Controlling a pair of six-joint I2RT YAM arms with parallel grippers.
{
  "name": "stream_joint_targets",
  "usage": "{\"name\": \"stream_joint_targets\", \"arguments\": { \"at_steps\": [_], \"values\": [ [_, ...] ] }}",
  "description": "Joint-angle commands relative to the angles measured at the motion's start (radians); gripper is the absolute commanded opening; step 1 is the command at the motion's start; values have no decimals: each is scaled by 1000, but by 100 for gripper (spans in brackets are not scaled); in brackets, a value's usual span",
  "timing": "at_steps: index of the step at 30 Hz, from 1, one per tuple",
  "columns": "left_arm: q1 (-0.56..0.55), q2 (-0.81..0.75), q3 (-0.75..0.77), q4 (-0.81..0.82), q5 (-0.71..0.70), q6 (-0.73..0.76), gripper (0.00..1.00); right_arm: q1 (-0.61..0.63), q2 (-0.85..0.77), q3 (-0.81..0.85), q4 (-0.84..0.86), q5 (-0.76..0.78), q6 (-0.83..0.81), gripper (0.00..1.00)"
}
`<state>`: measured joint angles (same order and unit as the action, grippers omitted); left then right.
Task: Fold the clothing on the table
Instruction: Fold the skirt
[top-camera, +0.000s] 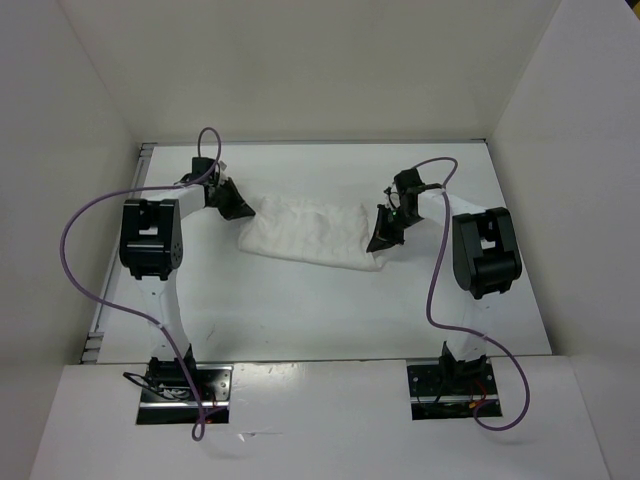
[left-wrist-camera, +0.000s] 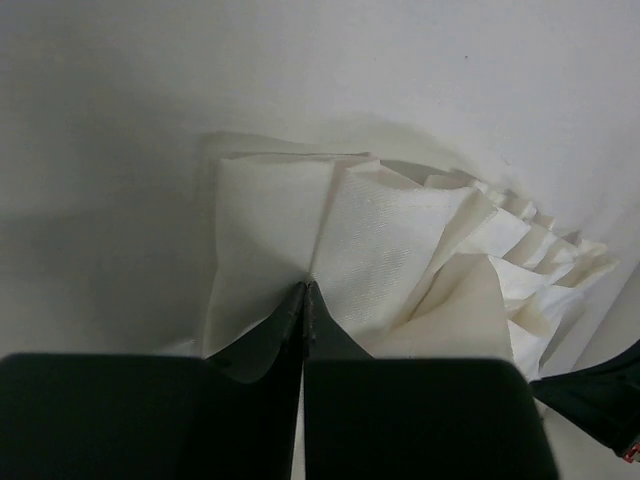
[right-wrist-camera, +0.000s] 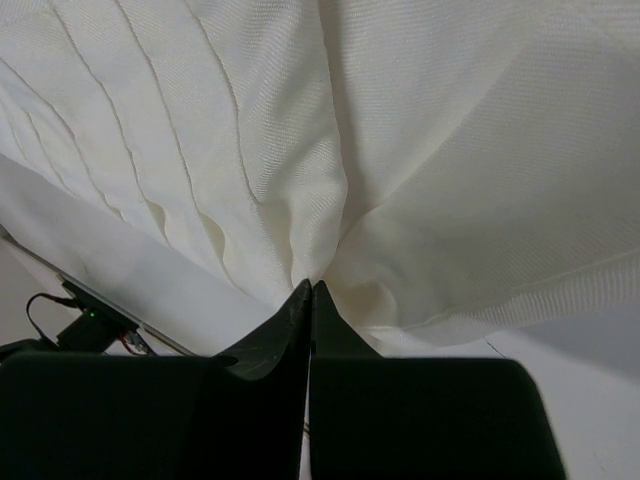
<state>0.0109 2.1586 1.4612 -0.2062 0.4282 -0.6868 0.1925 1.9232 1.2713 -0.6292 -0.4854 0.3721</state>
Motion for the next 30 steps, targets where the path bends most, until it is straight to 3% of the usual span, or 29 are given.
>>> {"name": "stream_joint_targets", "arguments": {
  "at_steps": [1, 7, 11, 17, 30],
  "values": [
    [-11, 43, 27, -11, -60, -2, 3, -4, 10, 13, 25, 4, -12, 0],
    [-20, 20, 18, -90, -247, -11, 0, -4, -76, 45, 0, 7, -1, 0],
    [-20, -6, -24, -104, -292, -20, 0, -4, -163, 45, -12, 42, 17, 0],
    [-20, -26, -36, -124, -315, -20, 0, -4, -295, -27, -46, 73, 37, 0],
    [-20, -55, -56, -133, -335, -20, 0, -4, -424, -165, -121, 200, 125, 0]
  ]
}}
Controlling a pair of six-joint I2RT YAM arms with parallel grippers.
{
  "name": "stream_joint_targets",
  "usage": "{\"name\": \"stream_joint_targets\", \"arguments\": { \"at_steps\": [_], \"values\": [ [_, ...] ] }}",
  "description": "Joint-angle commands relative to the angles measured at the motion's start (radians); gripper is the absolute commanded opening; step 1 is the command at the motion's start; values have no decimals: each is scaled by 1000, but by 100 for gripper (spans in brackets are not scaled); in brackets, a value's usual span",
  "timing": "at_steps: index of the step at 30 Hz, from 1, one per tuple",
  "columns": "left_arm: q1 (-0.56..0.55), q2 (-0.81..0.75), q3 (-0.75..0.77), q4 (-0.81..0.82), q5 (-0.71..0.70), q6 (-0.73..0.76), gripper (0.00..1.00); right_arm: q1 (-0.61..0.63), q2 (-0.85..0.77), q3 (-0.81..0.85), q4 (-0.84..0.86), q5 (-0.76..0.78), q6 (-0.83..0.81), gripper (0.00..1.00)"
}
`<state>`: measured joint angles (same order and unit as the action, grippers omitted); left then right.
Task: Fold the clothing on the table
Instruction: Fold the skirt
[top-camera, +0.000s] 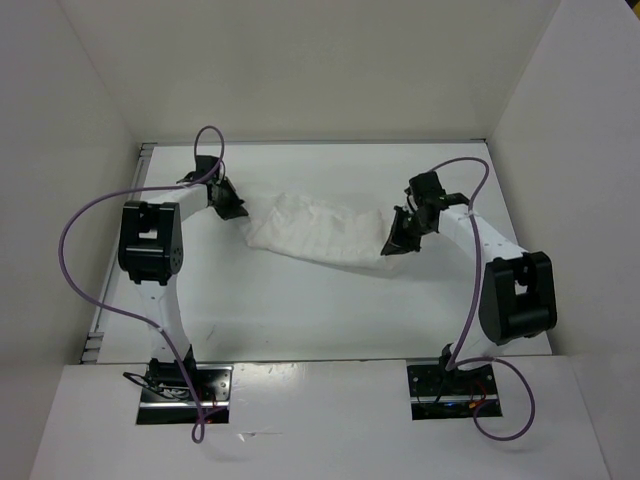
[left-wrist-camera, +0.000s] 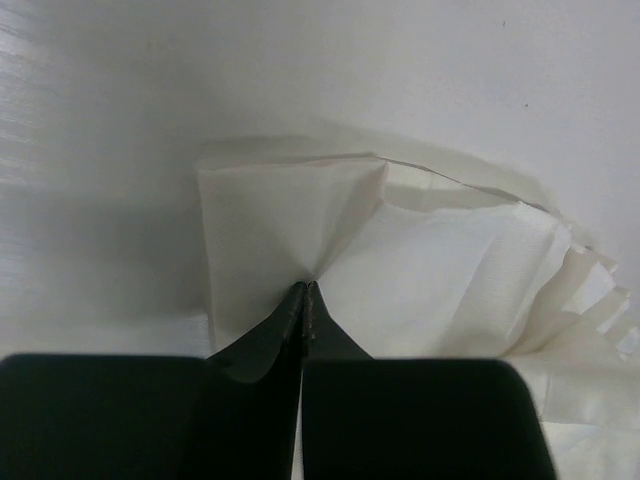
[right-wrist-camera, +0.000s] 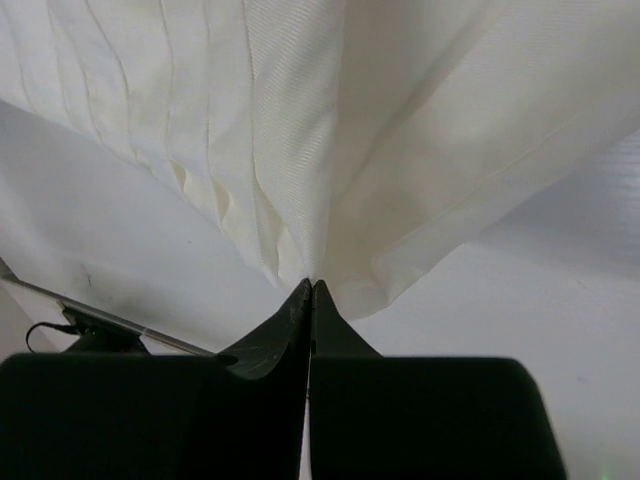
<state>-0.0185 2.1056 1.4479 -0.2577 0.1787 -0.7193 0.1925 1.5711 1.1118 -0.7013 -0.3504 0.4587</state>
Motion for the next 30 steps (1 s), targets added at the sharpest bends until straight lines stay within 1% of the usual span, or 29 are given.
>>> {"name": "stream_joint_targets", "arguments": {
  "at_steps": [1, 3, 4, 5, 6, 7, 8, 9, 10, 11, 12, 14, 15, 17, 18, 19, 20, 21, 22, 23, 24, 26, 28, 30],
  "values": [
    [9, -2, -43, -81, -85, 12, 0, -4, -72, -16, -59, 76, 47, 0],
    [9, -12, -52, -81, -85, 12, 0, -4, -72, -30, -60, 76, 47, 0],
    [9, -12, -52, -72, -71, 12, 0, -4, -60, -30, -78, 76, 47, 5],
    [9, -12, -52, -72, -58, 12, 0, -4, -60, -30, -89, 88, 47, 25],
    [9, -34, -52, -72, -36, 12, 0, -4, -60, -15, -102, 112, 61, 29],
    [9, -48, -41, -72, 11, 21, 0, -4, -83, 17, -113, 154, 96, 31],
    [9, -91, -41, -72, 33, 30, 0, -4, -104, 41, -125, 250, 112, 38],
    [9, -117, -41, -72, 50, 31, 0, 28, -124, 72, -156, 304, 127, 39],
    [-6, -175, -41, -72, 70, 41, 3, 41, -156, 127, -167, 350, 138, 39],
    [-15, -205, -41, -72, 70, 52, 12, 41, -157, 153, -167, 385, 138, 39],
    [-26, -234, -41, -72, 85, 52, 16, 51, -157, 177, -179, 386, 138, 39],
    [-55, -307, -41, -48, 134, 52, 23, 61, -117, 206, -164, 363, 138, 39],
    [-66, -326, -53, -48, 149, 52, 30, 73, -97, 217, -135, 340, 138, 38],
    [-98, -370, -54, -38, 206, 63, 36, 85, -28, 217, -97, 306, 147, 38],
    [-107, -371, -63, -22, 232, 72, 37, 85, -2, 217, -55, 260, 147, 38],
    [-107, -380, -63, -8, 298, 72, 37, 85, 24, 217, -37, 233, 147, 38],
    [-121, -366, -63, -8, 327, 86, 37, 85, 74, 217, -17, 209, 147, 36],
    [-133, -331, -46, -8, 344, 104, 35, 94, 99, 217, 18, 152, 147, 36],
    [-133, -306, -29, -34, 344, 113, 32, 94, 122, 229, 28, 128, 147, 35],
    [-144, -280, -14, -46, 344, 125, 25, 104, 160, 229, 39, 113, 158, 35],
    [-144, -230, -3, -46, 357, 135, 21, 104, 174, 241, 49, 102, 158, 35],
    [-144, -182, 20, -58, 366, 135, 18, 133, 219, 255, 49, 91, 167, 35],
    [-144, -116, 45, -46, 344, 135, 18, 146, 240, 255, 59, 82, 178, 35],
    [-144, -49, 84, -46, 334, 123, 15, 160, 260, 246, 59, 91, 187, 35]
  ]
}}
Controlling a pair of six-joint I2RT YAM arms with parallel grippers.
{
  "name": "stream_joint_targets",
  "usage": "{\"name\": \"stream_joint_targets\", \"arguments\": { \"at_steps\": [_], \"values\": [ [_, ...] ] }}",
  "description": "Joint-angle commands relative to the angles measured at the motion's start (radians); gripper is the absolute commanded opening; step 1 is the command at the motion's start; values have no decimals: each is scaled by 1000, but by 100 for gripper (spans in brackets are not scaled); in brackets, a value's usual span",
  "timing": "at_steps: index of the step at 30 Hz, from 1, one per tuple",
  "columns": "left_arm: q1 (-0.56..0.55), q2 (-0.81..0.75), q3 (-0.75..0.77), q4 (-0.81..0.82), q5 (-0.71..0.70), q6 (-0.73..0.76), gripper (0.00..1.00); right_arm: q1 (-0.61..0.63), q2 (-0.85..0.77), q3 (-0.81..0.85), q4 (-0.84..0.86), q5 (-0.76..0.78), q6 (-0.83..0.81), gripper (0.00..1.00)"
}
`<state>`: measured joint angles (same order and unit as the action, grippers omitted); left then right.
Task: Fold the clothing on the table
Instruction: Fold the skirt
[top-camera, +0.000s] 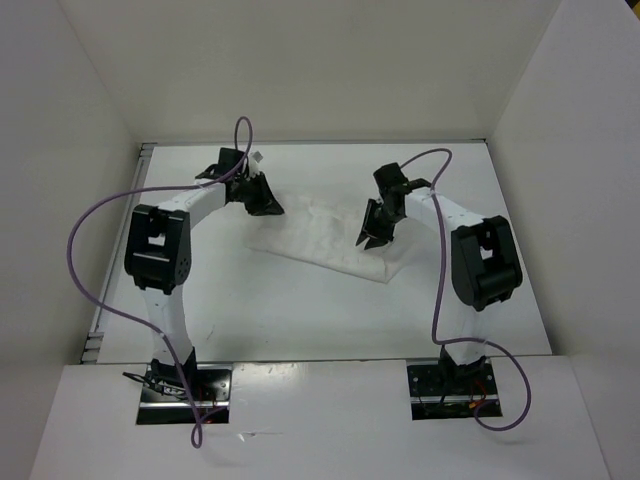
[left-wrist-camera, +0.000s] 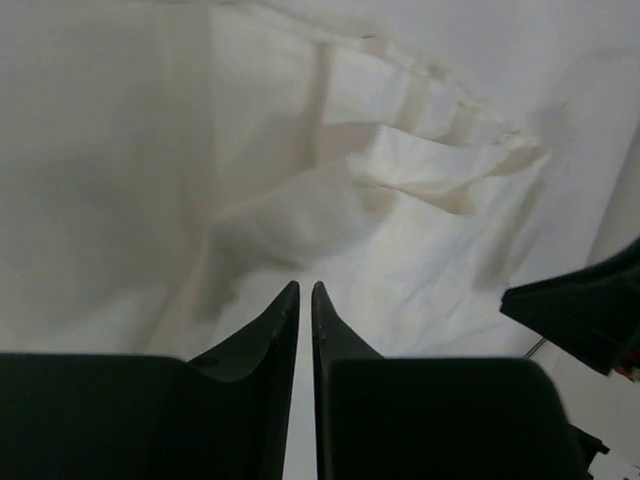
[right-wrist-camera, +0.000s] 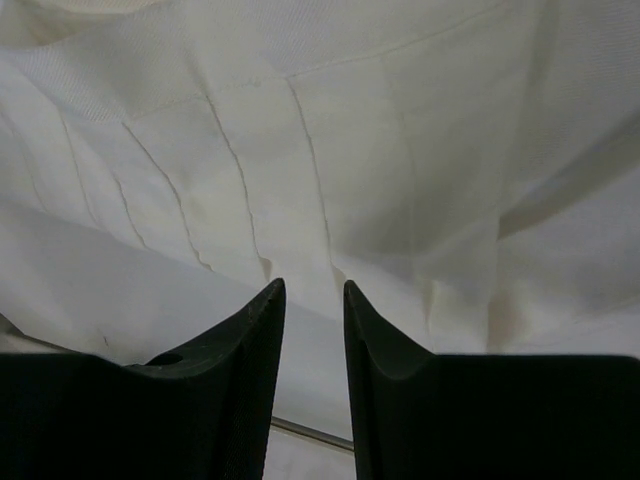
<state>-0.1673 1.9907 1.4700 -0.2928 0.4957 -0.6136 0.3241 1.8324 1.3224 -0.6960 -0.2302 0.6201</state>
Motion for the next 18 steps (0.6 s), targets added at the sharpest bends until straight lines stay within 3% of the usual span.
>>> {"name": "stream_joint_targets", "arguments": {
  "at_steps": [1, 10, 18],
  "values": [
    [5, 86, 73, -11, 1, 17, 15, 38, 14, 20, 53, -20, 26, 35],
    [25, 203, 73, 63, -83, -74, 15, 38, 91, -57, 53, 23, 53, 35],
    [25, 36, -190, 53, -144, -121, 13, -8, 221, 82, 0, 106, 18, 35]
  ]
}}
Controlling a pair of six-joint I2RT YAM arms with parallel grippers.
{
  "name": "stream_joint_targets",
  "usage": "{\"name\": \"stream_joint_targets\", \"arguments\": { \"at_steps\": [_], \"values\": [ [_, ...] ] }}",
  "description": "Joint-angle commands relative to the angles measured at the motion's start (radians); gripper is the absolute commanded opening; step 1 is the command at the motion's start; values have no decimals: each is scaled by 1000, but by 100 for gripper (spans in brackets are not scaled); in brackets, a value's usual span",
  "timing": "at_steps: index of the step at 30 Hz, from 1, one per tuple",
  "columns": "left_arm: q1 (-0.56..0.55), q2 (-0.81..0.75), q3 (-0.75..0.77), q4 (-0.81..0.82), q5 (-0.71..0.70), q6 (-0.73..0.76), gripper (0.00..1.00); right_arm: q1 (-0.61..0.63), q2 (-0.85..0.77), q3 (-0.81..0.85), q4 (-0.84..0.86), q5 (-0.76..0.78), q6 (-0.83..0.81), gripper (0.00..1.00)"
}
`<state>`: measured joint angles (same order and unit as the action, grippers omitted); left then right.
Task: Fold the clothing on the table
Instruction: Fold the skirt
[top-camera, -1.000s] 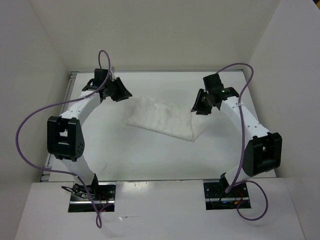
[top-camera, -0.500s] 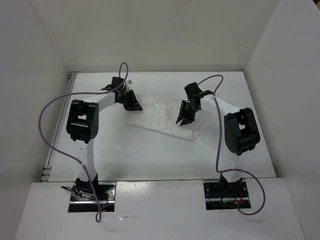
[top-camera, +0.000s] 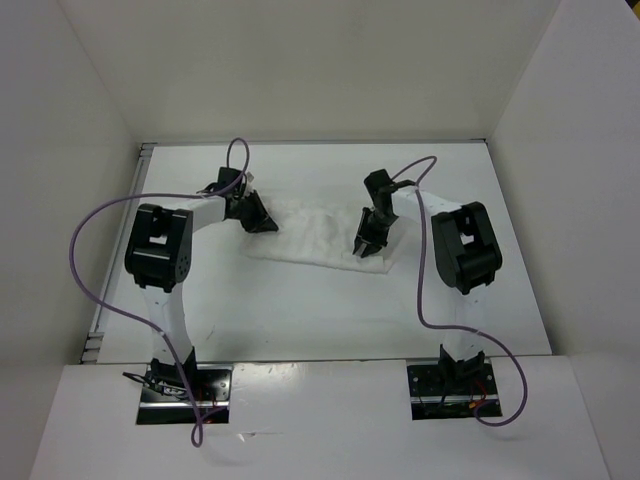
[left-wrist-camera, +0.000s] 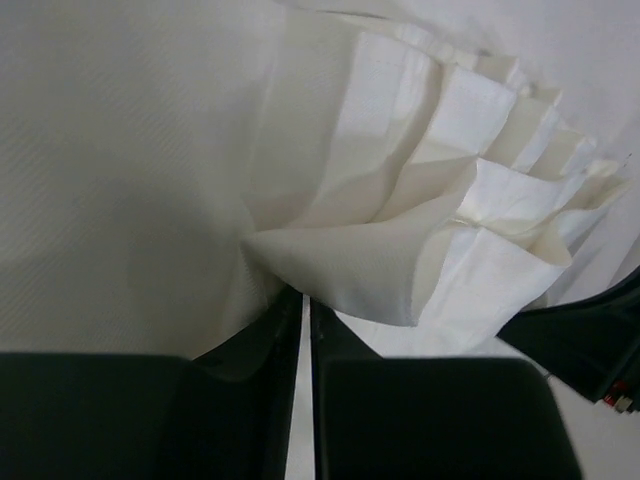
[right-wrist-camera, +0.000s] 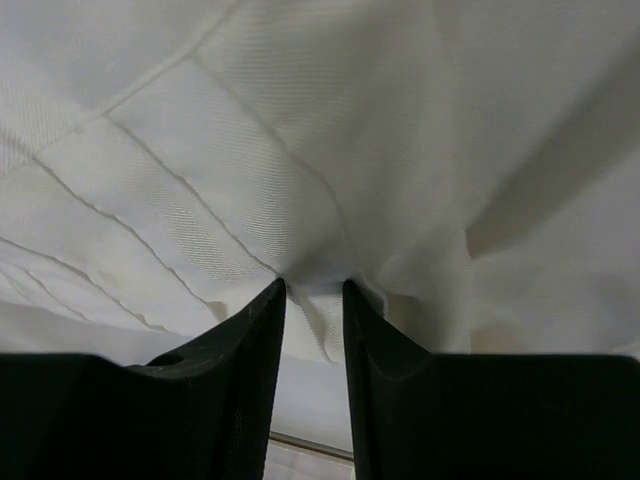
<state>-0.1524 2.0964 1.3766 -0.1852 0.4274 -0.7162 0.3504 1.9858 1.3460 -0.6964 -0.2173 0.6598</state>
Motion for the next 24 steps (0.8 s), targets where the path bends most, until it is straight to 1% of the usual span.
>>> {"name": "stream_joint_targets", "arguments": {
  "at_steps": [1, 2, 5, 7, 8, 9, 11, 12, 14, 16, 17, 18, 21, 24],
  "values": [
    [10, -94, -158, -54, -94, -19, 13, -45, 102, 109, -12, 107, -41, 35],
    [10, -139, -181, -54, -95, -19, 13, -59, 117, 140, -21, 117, -51, 35],
    [-1, -199, -232, -74, -105, -19, 13, -68, 130, 237, -44, 128, -97, 35],
    [-1, -220, -243, -74, -79, -19, 13, -68, 95, 252, -45, 102, -121, 40],
    [-1, -220, -243, -83, -79, -19, 13, -68, 32, 252, -35, 102, -135, 43],
    [-1, -234, -216, -83, -70, -19, 13, -77, -2, 240, -35, 119, -135, 54],
    [-1, -246, -188, -92, -70, -9, 13, -97, -85, 219, -35, 130, -163, 63],
    [-1, -256, -154, -106, -70, -9, 13, -129, -105, 193, -35, 130, -175, 68],
    [-1, -265, -120, -117, -70, 1, 15, -166, -143, 168, -45, 130, -213, 71],
    [-1, -265, -79, -126, -61, 1, 15, -224, -143, 130, -45, 105, -239, 76],
    [-1, -265, -67, -126, -61, 1, 16, -240, -143, 110, -54, 87, -264, 80],
    [-1, -265, -54, -126, -61, 1, 16, -252, -130, 98, -54, 73, -264, 81],
    [-1, -245, -24, -135, -50, 10, 16, -275, -117, 41, 3, 30, -287, 81],
    [-1, -245, -24, -145, -50, 11, 16, -300, -64, 18, 43, -42, -305, 81]
  ]
}}
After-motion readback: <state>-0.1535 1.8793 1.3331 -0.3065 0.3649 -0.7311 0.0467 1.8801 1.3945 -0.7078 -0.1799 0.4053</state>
